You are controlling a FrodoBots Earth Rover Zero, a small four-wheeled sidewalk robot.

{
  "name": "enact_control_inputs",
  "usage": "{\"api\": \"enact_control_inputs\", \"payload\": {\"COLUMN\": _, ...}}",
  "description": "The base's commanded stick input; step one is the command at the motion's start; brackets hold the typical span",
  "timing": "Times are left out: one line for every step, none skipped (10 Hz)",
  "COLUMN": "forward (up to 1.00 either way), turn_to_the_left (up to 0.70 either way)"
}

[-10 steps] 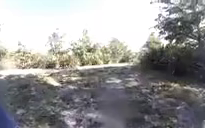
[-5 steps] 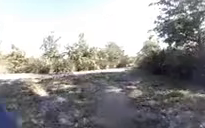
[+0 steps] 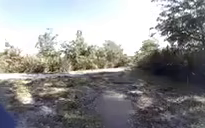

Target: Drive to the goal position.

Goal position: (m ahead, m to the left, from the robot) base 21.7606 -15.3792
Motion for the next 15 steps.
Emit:
{"api": "enact_control_inputs", "payload": {"forward": 0.7, "turn_to_the_left": 0.0}}
{"api": "enact_control_inputs", "payload": {"forward": 0.7, "turn_to_the_left": 0.0}}
{"api": "enact_control_inputs", "payload": {"forward": 0.7, "turn_to_the_left": 0.0}}
{"api": "enact_control_inputs", "payload": {"forward": 0.7, "turn_to_the_left": 0.0}}
{"api": "enact_control_inputs", "payload": {"forward": 0.7, "turn_to_the_left": 0.0}}
{"api": "enact_control_inputs", "payload": {"forward": 0.7, "turn_to_the_left": 0.0}}
{"api": "enact_control_inputs", "payload": {"forward": 0.7, "turn_to_the_left": 0.0}}
{"api": "enact_control_inputs", "payload": {"forward": 0.7, "turn_to_the_left": 0.0}}
{"api": "enact_control_inputs", "payload": {"forward": 0.7, "turn_to_the_left": 0.0}}
{"api": "enact_control_inputs", "payload": {"forward": 0.7, "turn_to_the_left": 0.0}}
{"api": "enact_control_inputs", "payload": {"forward": 0.7, "turn_to_the_left": 0.05}}
{"api": "enact_control_inputs", "payload": {"forward": 0.7, "turn_to_the_left": 0.19}}
{"api": "enact_control_inputs", "payload": {"forward": 0.7, "turn_to_the_left": 0.3}}
{"api": "enact_control_inputs", "payload": {"forward": 0.7, "turn_to_the_left": 0.33}}
{"api": "enact_control_inputs", "payload": {"forward": 0.7, "turn_to_the_left": 0.35}}
